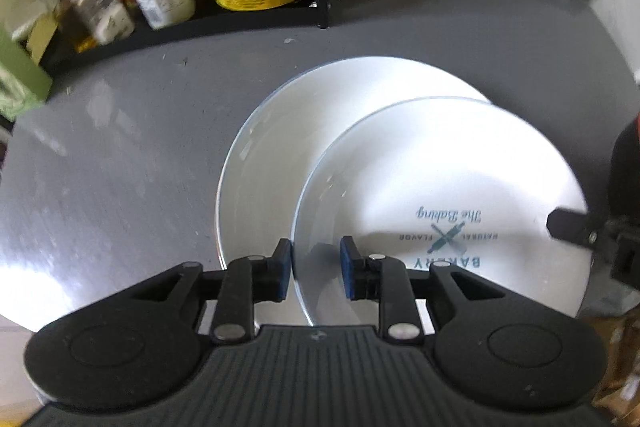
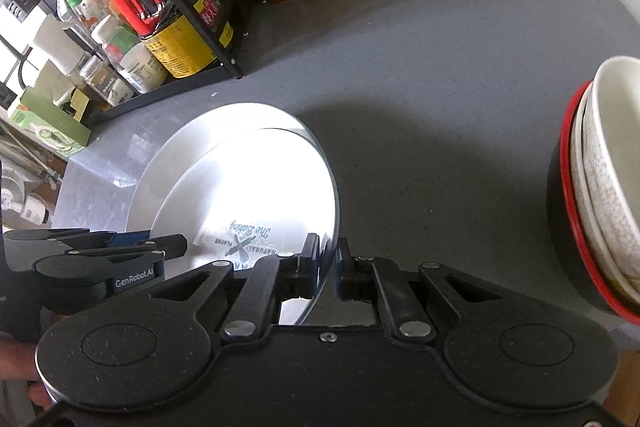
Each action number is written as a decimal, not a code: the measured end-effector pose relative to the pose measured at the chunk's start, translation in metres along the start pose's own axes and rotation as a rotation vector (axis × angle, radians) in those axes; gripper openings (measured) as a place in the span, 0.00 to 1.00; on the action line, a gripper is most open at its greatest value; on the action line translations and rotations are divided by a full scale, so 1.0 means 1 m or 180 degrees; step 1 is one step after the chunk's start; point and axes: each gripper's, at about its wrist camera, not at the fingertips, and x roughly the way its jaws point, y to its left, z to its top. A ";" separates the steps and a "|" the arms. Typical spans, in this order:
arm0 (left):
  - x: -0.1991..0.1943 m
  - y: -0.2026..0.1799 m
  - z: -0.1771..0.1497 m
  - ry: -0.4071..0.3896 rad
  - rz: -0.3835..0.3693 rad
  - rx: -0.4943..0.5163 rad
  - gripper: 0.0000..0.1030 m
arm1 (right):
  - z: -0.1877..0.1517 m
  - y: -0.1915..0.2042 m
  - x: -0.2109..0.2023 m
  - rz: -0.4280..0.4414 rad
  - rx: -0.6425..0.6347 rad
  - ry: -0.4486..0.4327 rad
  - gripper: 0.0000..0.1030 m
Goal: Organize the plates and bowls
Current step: 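Carry the 'BAKERY' plate with both grippers and lower it onto the plate stack, then open both grippers to release the 'BAKERY' plate on the stack, then lift both open grippers away from the plate stack, then move both open grippers to the rim of the red bowl holding white bowls, then close the right gripper on the red bowl rim while the left gripper also closes on it, then carry the red bowl with both grippers and lower it onto the plate stack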
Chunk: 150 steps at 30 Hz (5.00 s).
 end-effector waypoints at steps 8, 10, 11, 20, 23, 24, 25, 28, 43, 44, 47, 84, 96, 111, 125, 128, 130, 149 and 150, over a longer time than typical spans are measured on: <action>0.004 -0.009 0.006 -0.0023 0.0196 0.0271 0.22 | -0.006 -0.004 0.013 -0.0070 0.0058 0.0074 0.35; 0.005 -0.009 0.008 -0.0027 0.0265 0.0312 0.20 | -0.007 -0.005 0.018 -0.0039 0.0115 0.0102 0.36; 0.005 -0.008 0.009 -0.0037 0.0279 0.0329 0.20 | -0.009 -0.005 0.019 -0.0026 0.0138 0.0119 0.36; 0.003 0.002 0.018 -0.0002 0.0405 0.0308 0.19 | -0.012 0.007 0.028 -0.0119 0.0077 0.0187 0.41; 0.001 0.003 0.018 0.0005 0.0415 0.0317 0.19 | -0.011 0.006 0.026 -0.0113 0.0093 0.0181 0.41; 0.000 0.004 0.018 0.0017 0.0423 0.0311 0.19 | -0.011 0.006 0.024 -0.0105 0.0094 0.0157 0.41; 0.000 0.004 0.019 0.0038 0.0418 0.0291 0.19 | -0.012 0.006 0.022 -0.0085 0.0107 0.0125 0.41; -0.006 0.006 0.020 0.0046 0.0335 0.0222 0.19 | -0.012 0.003 0.015 0.0020 0.0187 0.0037 0.43; -0.049 0.000 0.027 -0.0165 0.0371 0.0048 0.56 | -0.037 -0.009 -0.026 -0.0068 0.0439 -0.0437 0.60; -0.054 -0.001 0.027 -0.0207 0.0360 0.0055 0.59 | -0.040 -0.009 -0.029 -0.0113 0.0446 -0.0468 0.63; -0.068 -0.004 0.020 -0.0361 0.0373 0.0042 0.67 | -0.051 -0.006 -0.042 -0.0422 0.0365 -0.0649 0.80; -0.141 -0.093 -0.016 -0.0877 -0.0142 0.0293 1.00 | -0.110 -0.088 -0.150 -0.0651 0.1083 -0.1333 1.00; -0.121 -0.149 0.014 -0.0760 -0.0410 0.0536 1.00 | -0.089 -0.130 -0.150 -0.0668 0.1432 -0.1283 1.00; -0.074 -0.230 0.049 -0.0401 -0.0559 0.0897 0.97 | -0.054 -0.179 -0.106 -0.0793 0.1872 -0.0929 1.00; -0.003 -0.262 0.070 0.0075 -0.0553 0.0962 0.66 | -0.036 -0.209 -0.063 -0.0625 0.2038 -0.0499 0.89; 0.013 -0.257 0.076 0.0300 -0.0720 0.0780 0.53 | -0.037 -0.213 -0.054 -0.0702 0.2089 -0.0343 0.71; 0.022 -0.255 0.079 0.0403 -0.0774 0.0718 0.45 | -0.038 -0.217 -0.048 -0.0679 0.2164 -0.0281 0.55; 0.015 -0.238 0.075 0.0463 -0.1173 0.0673 0.19 | -0.057 -0.202 -0.061 -0.0354 0.2085 -0.0503 0.34; 0.011 -0.235 0.073 0.0425 -0.1177 0.0674 0.19 | -0.056 -0.198 -0.062 -0.0340 0.2057 -0.0519 0.34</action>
